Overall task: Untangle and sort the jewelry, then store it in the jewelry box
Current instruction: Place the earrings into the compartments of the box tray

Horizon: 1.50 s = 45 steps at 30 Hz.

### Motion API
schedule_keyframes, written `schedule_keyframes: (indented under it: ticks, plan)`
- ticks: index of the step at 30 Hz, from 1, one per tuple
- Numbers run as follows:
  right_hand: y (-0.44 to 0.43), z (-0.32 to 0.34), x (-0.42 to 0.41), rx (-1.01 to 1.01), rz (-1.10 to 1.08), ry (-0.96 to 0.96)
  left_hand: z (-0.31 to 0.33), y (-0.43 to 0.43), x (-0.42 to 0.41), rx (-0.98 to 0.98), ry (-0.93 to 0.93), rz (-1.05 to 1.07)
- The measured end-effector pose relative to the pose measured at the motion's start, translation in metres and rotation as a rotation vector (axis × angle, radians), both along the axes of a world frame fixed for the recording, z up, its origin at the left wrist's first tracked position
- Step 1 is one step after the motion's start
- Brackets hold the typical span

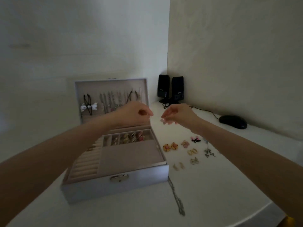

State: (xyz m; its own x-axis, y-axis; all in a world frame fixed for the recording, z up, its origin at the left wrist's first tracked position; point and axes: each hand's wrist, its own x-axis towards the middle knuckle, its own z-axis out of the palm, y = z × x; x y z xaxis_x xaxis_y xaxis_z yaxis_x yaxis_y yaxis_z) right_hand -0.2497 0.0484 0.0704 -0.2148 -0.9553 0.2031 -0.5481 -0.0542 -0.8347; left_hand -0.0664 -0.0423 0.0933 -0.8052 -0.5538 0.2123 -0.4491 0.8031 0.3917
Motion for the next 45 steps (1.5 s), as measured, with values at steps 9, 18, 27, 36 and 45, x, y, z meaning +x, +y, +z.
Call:
schedule_keyframes:
  ticks: [9, 18, 27, 36, 45]
  plan:
    - [-0.031, 0.001, 0.102, 0.028, 0.201, -0.020, -0.015, -0.030, 0.091, -0.007, 0.011, 0.212]
    - [-0.046, -0.009, 0.138, 0.004, 0.188, 0.137, -0.035, -0.037, 0.099, -0.196, -0.200, 0.179]
    - [-0.050, -0.018, 0.139, 0.046, 0.139, 0.198, -0.033, -0.034, 0.098, -0.167, -0.095, 0.128]
    - [-0.051, -0.033, 0.148, 0.004, 0.144, 0.330, -0.035, -0.041, 0.098, -0.071, -0.090, 0.113]
    - [-0.052, -0.038, 0.153, -0.026, 0.174, 0.346, -0.036, -0.043, 0.103, -0.043, -0.115, 0.113]
